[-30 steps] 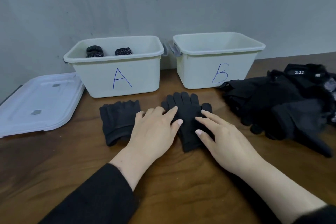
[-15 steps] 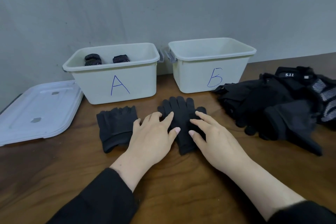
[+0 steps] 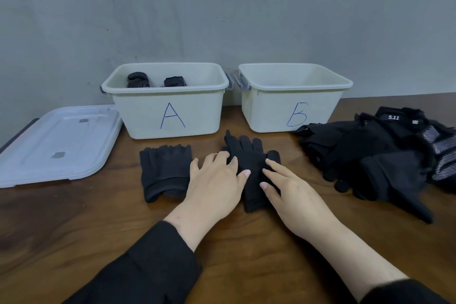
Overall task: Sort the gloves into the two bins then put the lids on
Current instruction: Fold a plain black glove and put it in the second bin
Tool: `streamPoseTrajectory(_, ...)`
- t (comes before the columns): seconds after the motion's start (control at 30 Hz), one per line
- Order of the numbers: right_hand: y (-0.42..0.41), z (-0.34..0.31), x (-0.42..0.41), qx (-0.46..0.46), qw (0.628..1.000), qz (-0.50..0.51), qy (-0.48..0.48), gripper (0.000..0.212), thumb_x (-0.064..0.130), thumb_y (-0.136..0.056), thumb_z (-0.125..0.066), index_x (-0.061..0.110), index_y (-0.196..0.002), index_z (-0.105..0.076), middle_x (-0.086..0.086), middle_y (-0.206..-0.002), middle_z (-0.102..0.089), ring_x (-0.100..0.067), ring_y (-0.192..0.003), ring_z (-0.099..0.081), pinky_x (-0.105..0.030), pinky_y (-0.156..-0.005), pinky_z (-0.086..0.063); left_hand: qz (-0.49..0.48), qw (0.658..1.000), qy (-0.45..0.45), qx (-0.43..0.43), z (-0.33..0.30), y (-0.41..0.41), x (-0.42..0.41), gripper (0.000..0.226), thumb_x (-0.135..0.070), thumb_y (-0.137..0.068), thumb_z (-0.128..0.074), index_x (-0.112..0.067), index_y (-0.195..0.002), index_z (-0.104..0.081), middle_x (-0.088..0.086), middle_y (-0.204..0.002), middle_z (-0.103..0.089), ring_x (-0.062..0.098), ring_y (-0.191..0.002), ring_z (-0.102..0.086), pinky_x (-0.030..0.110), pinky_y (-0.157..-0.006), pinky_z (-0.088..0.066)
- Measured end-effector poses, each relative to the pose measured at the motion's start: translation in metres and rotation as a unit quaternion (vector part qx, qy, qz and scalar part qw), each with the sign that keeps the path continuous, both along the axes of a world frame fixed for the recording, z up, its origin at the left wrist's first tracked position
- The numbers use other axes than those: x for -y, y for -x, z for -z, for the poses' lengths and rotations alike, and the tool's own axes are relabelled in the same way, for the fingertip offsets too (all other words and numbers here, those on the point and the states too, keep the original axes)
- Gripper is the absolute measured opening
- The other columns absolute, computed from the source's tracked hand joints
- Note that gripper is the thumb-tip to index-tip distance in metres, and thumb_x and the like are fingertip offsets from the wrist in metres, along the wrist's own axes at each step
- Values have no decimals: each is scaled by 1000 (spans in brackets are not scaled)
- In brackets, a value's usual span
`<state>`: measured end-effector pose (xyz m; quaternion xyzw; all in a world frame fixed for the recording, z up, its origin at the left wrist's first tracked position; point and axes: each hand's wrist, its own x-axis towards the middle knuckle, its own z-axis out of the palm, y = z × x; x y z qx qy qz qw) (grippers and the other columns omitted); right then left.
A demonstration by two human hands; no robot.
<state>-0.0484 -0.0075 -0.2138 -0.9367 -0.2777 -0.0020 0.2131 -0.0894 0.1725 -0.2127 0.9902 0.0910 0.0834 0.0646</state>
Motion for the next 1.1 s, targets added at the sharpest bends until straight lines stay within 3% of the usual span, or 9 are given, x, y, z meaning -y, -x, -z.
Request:
streamPoseTrajectory(0.1, 4, -1, -15, 2, 999, -37, -11, 51, 45, -106, -42, 24, -151, -44, 20, -164, -21, -3, -147, -31, -21, -111, -34, -23, 999, -30, 18, -5, 12, -13, 58, -55, -103, -20, -27, -149, -40, -5, -153, -37, 19, -141, -32, 52, -117, -20)
streamPoseTrajectory(0.3, 15, 0, -40, -3, 995, -88, -48, 49, 44, -105, -44, 29, -152, -42, 22, -164, -20, 0, -146, -28, -13, -109, -26, -65, 997, -42, -25, -6, 30, -42, 56, -56, -102, -25, -28, -148, -41, -4, -153, -37, 21, -141, -33, 52, -117, -22)
streamPoseTrajectory(0.37, 15, 1, -38, 13, 994, -72, -85, 46, 43, -104, -47, 31, -149, -47, 22, -161, -27, -1, -142, -35, -11, -107, -27, -69, 996, -44, -20, -7, 33, -45, 56, -58, -101, -28, -30, -147, -43, -4, -153, -36, 21, -142, -31, 52, -117, -21)
streamPoseTrajectory(0.47, 15, 1, -34, 29, 994, -75, -76, 38, 42, -104, -48, 29, -136, -61, 16, -149, -43, -11, -130, -48, -25, -110, -36, -64, 997, -38, 33, -9, 34, -43, 49, -58, -97, -40, -37, -140, -51, -2, -151, -36, 21, -142, -28, 53, -116, -21)
streamPoseTrajectory(0.57, 16, 5, -34, 34, 994, -92, -57, 36, 38, -106, -45, 24, -131, -67, 9, -143, -52, -11, -128, -49, -36, -115, -33, -33, 997, -42, 55, -8, 32, -38, 37, -54, -97, -45, -40, -125, -65, -7, -141, -47, 19, -137, -36, 51, -114, -23)
streamPoseTrajectory(0.73, 10, 5, -25, 6, 983, -39, -177, 30, 32, -107, -44, 20, -117, -71, 16, -125, -58, -2, -111, -55, -21, -98, -46, -24, 994, -38, 101, -5, 25, -26, 22, -43, -93, -59, -32, -103, -76, -6, -121, -61, 21, -123, -51, 52, -106, -31)
streamPoseTrajectory(0.93, -2, -4, 9, 85, 973, -5, -214, 23, 25, -105, -50, 18, -112, -71, 13, -113, -62, -2, -106, -57, -16, -93, -46, 65, 988, 27, 137, -12, 18, 22, 30, -42, -97, -53, -27, -117, -69, -10, -116, -64, 15, -107, -59, 38, -92, -45)
streamPoseTrajectory(1.1, -21, -14, 67, 191, 965, 35, -175, 17, 25, -98, -62, 16, -109, -71, 8, -114, -63, -10, -105, -60, -33, -90, -52, 121, 979, 77, 145, -13, 5, 65, 35, -45, -100, -45, -30, -125, -64, -14, -119, -63, 10, -108, -58, 32, -92, -45)
